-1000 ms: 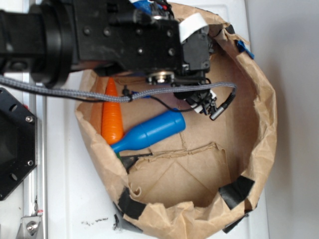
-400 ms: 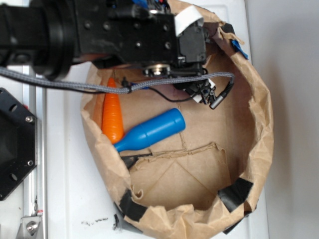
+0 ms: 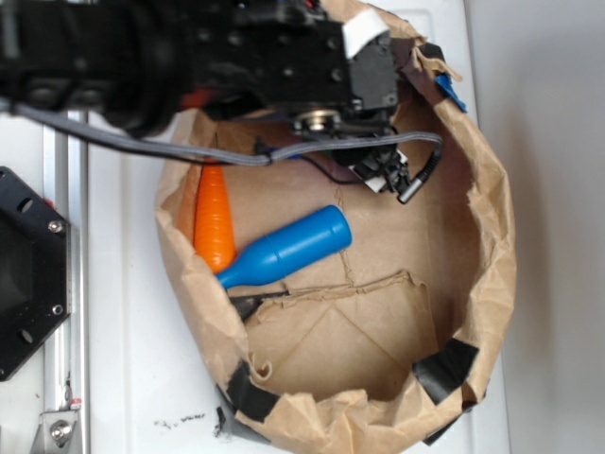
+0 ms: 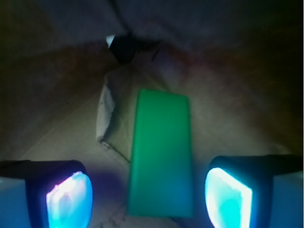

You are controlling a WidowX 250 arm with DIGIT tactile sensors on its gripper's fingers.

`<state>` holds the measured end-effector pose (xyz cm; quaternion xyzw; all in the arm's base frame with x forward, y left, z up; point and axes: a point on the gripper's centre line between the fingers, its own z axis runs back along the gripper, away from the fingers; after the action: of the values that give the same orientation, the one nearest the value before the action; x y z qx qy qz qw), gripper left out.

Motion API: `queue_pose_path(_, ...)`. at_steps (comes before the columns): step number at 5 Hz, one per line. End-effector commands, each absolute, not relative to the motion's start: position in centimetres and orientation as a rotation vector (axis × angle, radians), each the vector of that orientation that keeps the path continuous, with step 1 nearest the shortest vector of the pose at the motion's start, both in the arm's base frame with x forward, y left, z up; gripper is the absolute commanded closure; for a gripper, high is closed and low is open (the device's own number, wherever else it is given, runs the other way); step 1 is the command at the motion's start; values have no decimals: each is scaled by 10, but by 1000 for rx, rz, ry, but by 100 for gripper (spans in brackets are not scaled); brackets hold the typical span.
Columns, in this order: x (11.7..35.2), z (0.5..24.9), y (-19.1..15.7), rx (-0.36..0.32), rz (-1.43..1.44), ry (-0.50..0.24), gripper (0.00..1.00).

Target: Grab the green block.

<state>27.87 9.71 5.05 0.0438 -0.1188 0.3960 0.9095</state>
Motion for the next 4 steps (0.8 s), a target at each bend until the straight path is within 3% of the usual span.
queue_pose_path(1, 296, 36, 114, 102, 822, -263, 0)
queue_pose_path(3, 296, 34, 109, 115, 795, -262, 0)
queue_pose_path(4, 295, 35, 108, 122, 802, -271, 100)
